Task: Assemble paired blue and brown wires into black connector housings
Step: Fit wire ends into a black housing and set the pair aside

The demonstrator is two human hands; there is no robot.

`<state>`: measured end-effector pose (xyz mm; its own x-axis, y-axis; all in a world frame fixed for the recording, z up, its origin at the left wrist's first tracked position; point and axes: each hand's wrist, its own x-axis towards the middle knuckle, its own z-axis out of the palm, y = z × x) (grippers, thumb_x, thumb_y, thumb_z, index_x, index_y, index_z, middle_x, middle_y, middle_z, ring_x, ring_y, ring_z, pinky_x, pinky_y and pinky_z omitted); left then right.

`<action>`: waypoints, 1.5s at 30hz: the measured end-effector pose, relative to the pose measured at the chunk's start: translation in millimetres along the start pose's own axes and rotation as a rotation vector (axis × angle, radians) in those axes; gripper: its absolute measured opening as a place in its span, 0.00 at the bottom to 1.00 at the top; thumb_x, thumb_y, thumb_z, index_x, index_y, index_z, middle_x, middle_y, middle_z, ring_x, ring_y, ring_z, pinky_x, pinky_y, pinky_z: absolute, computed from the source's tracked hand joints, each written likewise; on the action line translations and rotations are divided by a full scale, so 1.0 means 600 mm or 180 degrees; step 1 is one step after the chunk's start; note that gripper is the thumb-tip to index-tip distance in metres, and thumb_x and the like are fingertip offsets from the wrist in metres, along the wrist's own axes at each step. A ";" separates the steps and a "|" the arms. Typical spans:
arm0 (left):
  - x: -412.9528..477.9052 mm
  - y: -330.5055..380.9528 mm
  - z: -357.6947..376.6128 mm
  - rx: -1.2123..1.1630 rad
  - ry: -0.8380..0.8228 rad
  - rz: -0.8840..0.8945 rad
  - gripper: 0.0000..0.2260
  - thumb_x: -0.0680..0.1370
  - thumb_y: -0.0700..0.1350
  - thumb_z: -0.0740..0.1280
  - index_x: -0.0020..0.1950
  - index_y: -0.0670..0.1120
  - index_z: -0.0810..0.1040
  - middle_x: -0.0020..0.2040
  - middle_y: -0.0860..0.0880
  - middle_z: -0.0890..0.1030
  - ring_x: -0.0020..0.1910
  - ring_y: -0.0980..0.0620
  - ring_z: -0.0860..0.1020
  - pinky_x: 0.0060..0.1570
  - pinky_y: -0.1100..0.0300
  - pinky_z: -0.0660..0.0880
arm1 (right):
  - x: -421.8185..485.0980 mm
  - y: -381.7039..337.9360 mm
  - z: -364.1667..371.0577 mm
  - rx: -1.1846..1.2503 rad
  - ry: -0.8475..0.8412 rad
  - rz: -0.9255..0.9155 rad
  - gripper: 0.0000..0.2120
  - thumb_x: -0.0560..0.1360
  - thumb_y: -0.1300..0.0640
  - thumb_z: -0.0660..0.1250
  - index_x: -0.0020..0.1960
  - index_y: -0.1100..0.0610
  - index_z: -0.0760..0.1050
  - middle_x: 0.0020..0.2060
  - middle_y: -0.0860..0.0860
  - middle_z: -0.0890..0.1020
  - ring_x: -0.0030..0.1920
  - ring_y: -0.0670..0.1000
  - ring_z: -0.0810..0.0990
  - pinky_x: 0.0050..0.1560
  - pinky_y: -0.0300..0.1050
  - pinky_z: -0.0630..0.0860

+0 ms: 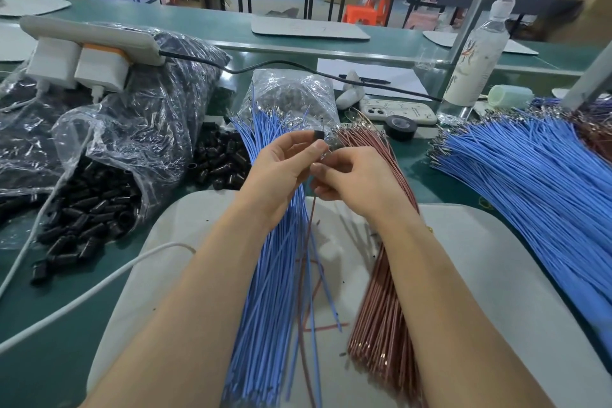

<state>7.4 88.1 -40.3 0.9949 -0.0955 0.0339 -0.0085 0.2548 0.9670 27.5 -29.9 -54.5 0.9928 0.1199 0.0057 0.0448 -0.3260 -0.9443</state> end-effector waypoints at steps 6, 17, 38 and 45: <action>0.005 -0.005 -0.002 0.0184 0.0046 0.0084 0.05 0.79 0.36 0.60 0.49 0.46 0.72 0.42 0.53 0.74 0.33 0.66 0.76 0.38 0.74 0.73 | -0.003 0.003 -0.002 0.0411 -0.0245 0.0202 0.08 0.76 0.67 0.66 0.39 0.60 0.76 0.31 0.55 0.80 0.29 0.46 0.79 0.36 0.36 0.81; 0.010 -0.009 -0.003 0.0625 0.0150 0.0310 0.13 0.79 0.36 0.62 0.64 0.38 0.72 0.45 0.51 0.75 0.42 0.59 0.74 0.44 0.73 0.73 | 0.003 0.014 0.000 0.0312 -0.0370 0.0228 0.06 0.76 0.64 0.67 0.40 0.61 0.77 0.33 0.57 0.81 0.29 0.46 0.80 0.37 0.36 0.81; 0.038 -0.036 -0.032 0.1569 -0.0213 0.1120 0.11 0.75 0.35 0.68 0.47 0.53 0.76 0.45 0.52 0.82 0.47 0.54 0.81 0.53 0.60 0.75 | 0.012 0.024 -0.009 -0.0463 0.0591 -0.0602 0.04 0.73 0.62 0.69 0.40 0.56 0.81 0.34 0.55 0.84 0.40 0.56 0.83 0.48 0.59 0.78; 0.038 -0.040 -0.030 0.1506 -0.0273 0.1118 0.11 0.75 0.34 0.68 0.46 0.52 0.78 0.45 0.51 0.83 0.48 0.53 0.82 0.54 0.59 0.76 | 0.015 0.030 -0.010 -0.0701 0.0680 -0.0689 0.04 0.72 0.63 0.69 0.42 0.56 0.81 0.36 0.52 0.84 0.42 0.52 0.82 0.49 0.54 0.79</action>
<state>32.3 96.7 -67.5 0.9128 -0.1654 0.3733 -0.3992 -0.1694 0.9011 37.7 -40.3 -69.3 0.9575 0.0174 0.2879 0.2560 -0.5110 -0.8205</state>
